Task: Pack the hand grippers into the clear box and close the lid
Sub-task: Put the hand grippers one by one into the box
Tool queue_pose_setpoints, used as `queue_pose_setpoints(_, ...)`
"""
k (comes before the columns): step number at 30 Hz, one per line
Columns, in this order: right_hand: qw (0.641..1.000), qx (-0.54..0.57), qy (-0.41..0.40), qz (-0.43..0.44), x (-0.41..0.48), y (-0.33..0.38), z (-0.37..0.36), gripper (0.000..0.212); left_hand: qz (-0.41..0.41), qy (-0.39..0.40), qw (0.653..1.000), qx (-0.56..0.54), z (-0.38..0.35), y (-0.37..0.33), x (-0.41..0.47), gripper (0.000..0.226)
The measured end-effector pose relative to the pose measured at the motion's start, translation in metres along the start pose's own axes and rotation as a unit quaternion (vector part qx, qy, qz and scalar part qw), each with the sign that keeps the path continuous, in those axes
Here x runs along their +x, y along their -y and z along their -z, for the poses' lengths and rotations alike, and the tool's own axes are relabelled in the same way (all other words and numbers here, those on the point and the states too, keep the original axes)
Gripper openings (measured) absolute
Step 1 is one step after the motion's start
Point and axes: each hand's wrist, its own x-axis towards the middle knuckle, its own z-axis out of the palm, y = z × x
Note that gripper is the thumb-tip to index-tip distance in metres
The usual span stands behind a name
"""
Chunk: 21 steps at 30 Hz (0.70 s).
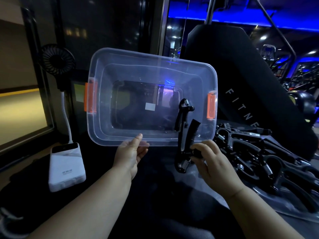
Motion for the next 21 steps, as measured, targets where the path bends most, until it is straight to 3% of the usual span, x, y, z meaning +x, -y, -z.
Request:
queue_pose_setpoints(5, 1.000, 0.009, 0.024, 0.001, 0.001, 0.003, 0.002, 0.023, -0.001, 0.001, 1.000, 0.000, 0.001, 0.000, -0.001, 0.014)
queue_pose_setpoints(10, 0.998, 0.033, 0.011, -0.061, -0.001, 0.003, 0.000, 0.014, 0.000, 0.003, 1.000, -0.003, 0.000, 0.000, -0.001, 0.014)
queue_pose_setpoints(21, 0.979, -0.030, 0.019, -0.199, -0.001, -0.008, -0.007, 0.048, 0.000, 0.008, 1.000, -0.006, 0.001, 0.001, 0.001, 0.014)
